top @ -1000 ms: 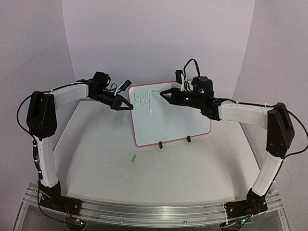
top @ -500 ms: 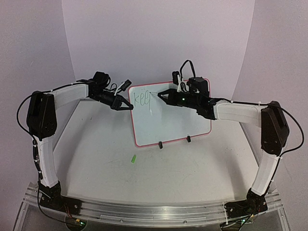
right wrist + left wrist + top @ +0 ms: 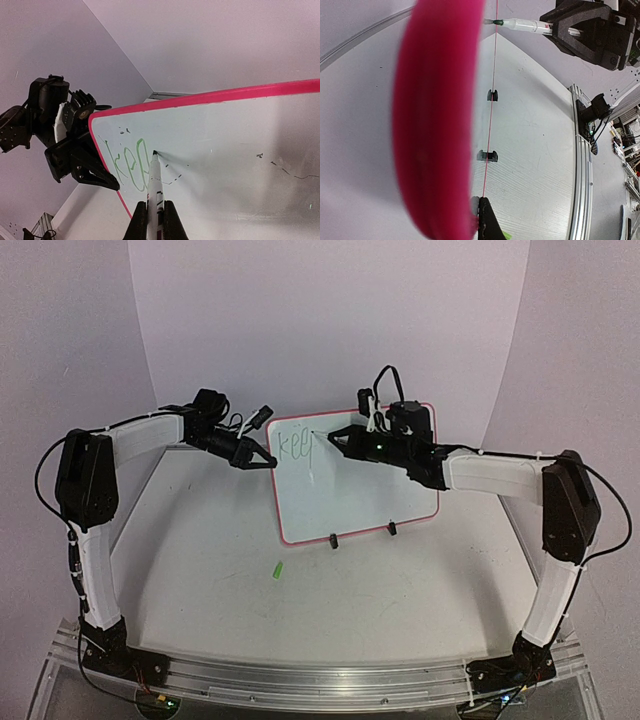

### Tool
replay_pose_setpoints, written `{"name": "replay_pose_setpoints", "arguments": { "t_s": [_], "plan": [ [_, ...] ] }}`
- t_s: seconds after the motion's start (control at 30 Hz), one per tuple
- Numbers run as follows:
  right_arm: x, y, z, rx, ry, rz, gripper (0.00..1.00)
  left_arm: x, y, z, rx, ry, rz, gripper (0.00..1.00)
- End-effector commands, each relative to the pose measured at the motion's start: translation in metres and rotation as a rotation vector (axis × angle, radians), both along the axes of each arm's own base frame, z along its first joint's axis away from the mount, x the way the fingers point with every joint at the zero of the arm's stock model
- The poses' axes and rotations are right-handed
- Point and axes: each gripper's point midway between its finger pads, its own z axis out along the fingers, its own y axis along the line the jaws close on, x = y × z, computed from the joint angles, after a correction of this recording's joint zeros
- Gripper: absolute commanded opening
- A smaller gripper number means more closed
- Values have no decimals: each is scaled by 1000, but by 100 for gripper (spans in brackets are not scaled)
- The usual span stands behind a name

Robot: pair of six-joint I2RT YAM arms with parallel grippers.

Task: Write a sentence on the whiteboard
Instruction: Write a sentence at the corner of the board.

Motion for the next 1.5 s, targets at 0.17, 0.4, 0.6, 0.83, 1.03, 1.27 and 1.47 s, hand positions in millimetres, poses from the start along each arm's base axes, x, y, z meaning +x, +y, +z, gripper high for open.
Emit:
{"name": "replay_pose_setpoints", "arguments": {
  "t_s": [0.17, 0.4, 0.6, 0.83, 1.03, 1.27, 1.47],
  "plan": [
    [2, -25, 3, -31, -13, -114, 0, -1, 2, 14, 23, -95, 2, 0],
    [-3, -23, -4, -46, 5, -88, 0, -2, 2, 15, 22, -96, 0, 0],
    [-9, -11, -21, -59, 49, -13, 0, -2, 2, 15, 22, -97, 0, 0],
    [-10, -5, -31, -64, 71, 13, 0, -2, 2, 16, 22, -99, 1, 0],
    [-8, 2, -29, -57, 67, 29, 0, -2, 2, 15, 22, -97, 0, 0],
    [-6, 5, -26, -53, 59, 29, 0, -2, 2, 15, 23, -97, 0, 0],
    [-8, 4, -22, -47, 54, 33, 0, -3, 2, 14, 25, -93, 0, 0]
  ]
}}
